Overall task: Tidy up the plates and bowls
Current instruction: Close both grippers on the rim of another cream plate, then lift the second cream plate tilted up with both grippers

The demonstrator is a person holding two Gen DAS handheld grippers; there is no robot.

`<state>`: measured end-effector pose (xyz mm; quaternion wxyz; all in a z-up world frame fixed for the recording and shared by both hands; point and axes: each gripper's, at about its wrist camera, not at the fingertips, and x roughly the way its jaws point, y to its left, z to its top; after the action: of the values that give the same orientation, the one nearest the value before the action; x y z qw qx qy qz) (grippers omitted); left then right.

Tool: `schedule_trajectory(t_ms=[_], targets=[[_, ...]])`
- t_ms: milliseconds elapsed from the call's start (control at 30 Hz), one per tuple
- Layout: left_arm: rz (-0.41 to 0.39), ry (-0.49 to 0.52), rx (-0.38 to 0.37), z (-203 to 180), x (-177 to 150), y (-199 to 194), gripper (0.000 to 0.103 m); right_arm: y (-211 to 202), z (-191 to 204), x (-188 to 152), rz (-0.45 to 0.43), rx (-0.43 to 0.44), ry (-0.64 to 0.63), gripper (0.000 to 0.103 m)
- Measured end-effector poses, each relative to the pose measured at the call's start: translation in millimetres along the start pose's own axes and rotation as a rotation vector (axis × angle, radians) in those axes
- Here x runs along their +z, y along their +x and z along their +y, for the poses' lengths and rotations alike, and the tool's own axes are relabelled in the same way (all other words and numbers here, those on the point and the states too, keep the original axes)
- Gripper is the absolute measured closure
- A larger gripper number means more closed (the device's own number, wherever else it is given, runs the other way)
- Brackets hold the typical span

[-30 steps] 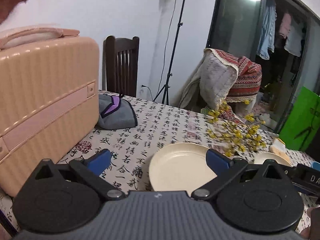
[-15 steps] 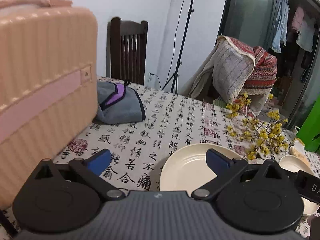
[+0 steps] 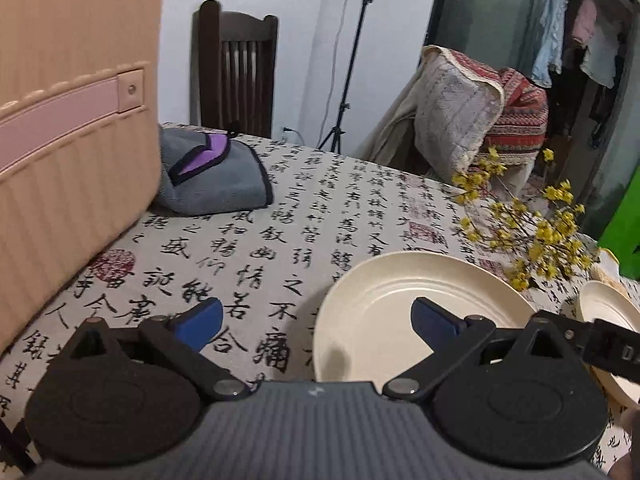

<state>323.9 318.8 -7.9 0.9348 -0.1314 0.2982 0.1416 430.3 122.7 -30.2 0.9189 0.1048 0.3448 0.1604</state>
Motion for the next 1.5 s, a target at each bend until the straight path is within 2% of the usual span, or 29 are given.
schedule_trajectory(t_ms=[67,167,300,367,467,567,633,700,767,900,933,1033,1500], targets=[[-0.003,0.015,0.007,-3.3,-2.3,0.4,0.007,1.9,-0.3,-1.2,0.001,-0.010,-0.010,0.023],[-0.001,0.015,0.005,-3.9,-4.3,2.3,0.018,4.6,-3.3,-2.9,0.006,-0.012,-0.006,0.031],[0.020,-0.004,0.000,-0.5,-5.6,7.4,0.028,8.5,-8.3,-6.0,0.000,-0.024,-0.013,0.035],[0.031,-0.011,0.000,1.4,-6.6,10.2,0.032,12.1,-10.7,-7.4,0.005,-0.043,-0.020,0.045],[0.048,-0.024,-0.001,4.1,-7.8,14.2,0.037,14.9,-17.5,-8.0,0.012,-0.039,0.007,0.054],[0.070,-0.031,-0.008,6.2,-9.0,17.1,0.050,15.6,-21.8,-8.9,0.013,-0.034,0.021,0.061],[0.066,-0.026,-0.004,6.6,-9.4,17.4,0.053,15.5,-22.4,-9.4,0.010,-0.032,0.021,0.064],[0.066,-0.029,-0.017,7.8,-10.3,17.3,0.057,15.6,-21.4,-10.3,0.011,-0.024,0.018,0.071],[0.066,-0.028,-0.024,7.5,-10.5,17.3,0.060,15.9,-20.5,-11.2,0.016,-0.009,0.016,0.083],[0.074,-0.026,-0.042,6.4,-10.8,17.5,0.084,14.9,-17.9,-11.8,0.012,0.007,0.002,0.092],[0.078,-0.029,-0.055,6.4,-10.7,17.5,0.087,14.5,-16.7,-12.3,0.011,0.005,-0.004,0.093],[0.078,-0.016,-0.053,3.8,-10.7,17.2,0.089,13.2,-12.3,-13.4,0.008,0.001,-0.029,0.096],[0.055,0.003,-0.010,3.3,-11.3,15.4,0.088,7.4,2.8,-18.9,-0.008,-0.019,-0.130,0.095]])
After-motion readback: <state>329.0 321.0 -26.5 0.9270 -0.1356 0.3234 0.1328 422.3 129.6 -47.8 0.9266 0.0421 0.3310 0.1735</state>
